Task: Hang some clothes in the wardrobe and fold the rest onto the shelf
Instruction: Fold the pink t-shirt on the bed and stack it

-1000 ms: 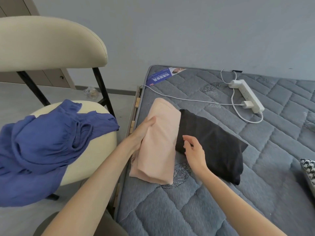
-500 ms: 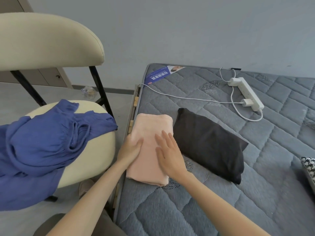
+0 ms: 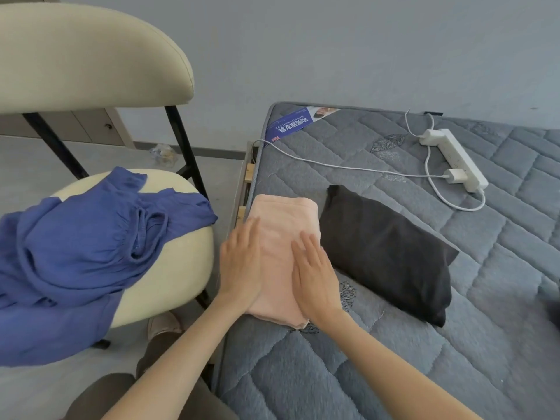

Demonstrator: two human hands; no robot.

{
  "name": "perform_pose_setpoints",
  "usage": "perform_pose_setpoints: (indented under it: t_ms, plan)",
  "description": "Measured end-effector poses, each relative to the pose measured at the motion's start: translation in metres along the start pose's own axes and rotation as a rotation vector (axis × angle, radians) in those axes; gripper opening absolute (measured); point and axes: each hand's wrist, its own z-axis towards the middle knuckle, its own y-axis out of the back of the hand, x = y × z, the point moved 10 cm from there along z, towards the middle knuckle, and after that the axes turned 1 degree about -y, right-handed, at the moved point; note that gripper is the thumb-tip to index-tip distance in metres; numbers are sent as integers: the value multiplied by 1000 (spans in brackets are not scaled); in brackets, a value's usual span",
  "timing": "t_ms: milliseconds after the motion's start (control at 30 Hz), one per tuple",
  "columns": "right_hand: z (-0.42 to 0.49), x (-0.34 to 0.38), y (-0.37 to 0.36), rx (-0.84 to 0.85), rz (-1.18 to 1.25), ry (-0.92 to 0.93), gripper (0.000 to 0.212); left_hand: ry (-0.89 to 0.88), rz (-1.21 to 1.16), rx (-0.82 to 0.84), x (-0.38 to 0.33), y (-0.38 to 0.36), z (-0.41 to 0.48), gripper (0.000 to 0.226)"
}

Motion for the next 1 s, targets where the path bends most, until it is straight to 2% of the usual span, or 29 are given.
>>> perform_pose_setpoints:
  t_ms: [67,133,167,267,367,467,600,700,833,900,1000]
  plan:
    - [16,2,6,-17,70,33,48,-37,10,86,-15,-13,-4,51]
    - [33,5,1,92,83,90,49,29,-7,203,-18,-34,-11,62]
    - [39,8,-4,143,48,145,49,78,-10,259,-16,-44,-16,68]
    - [54,0,-24,258,-178,251,48,187,31,278,-2,-62,-27,71]
    - [72,-25,-33,276,-278,129,59,246,41,301,13,-69,-39,78]
    - [82,-38,-40,297,-315,37,55,251,-9,299,21,-72,-44,84]
    - [81,-39,-40,301,-312,-4,57,251,-83,307,21,-71,-43,72]
    - [73,-32,-29,237,-173,-9,55,273,-247,323,26,-67,-41,63]
    - [24,-20,-2,12,192,-40,48,406,-463,243,51,-63,-35,60]
    - [-2,-23,-1,-17,354,-174,50,458,-437,210,55,-59,-34,56]
    - [-27,-33,-8,-48,622,-477,53,557,-427,197,57,-53,-36,55]
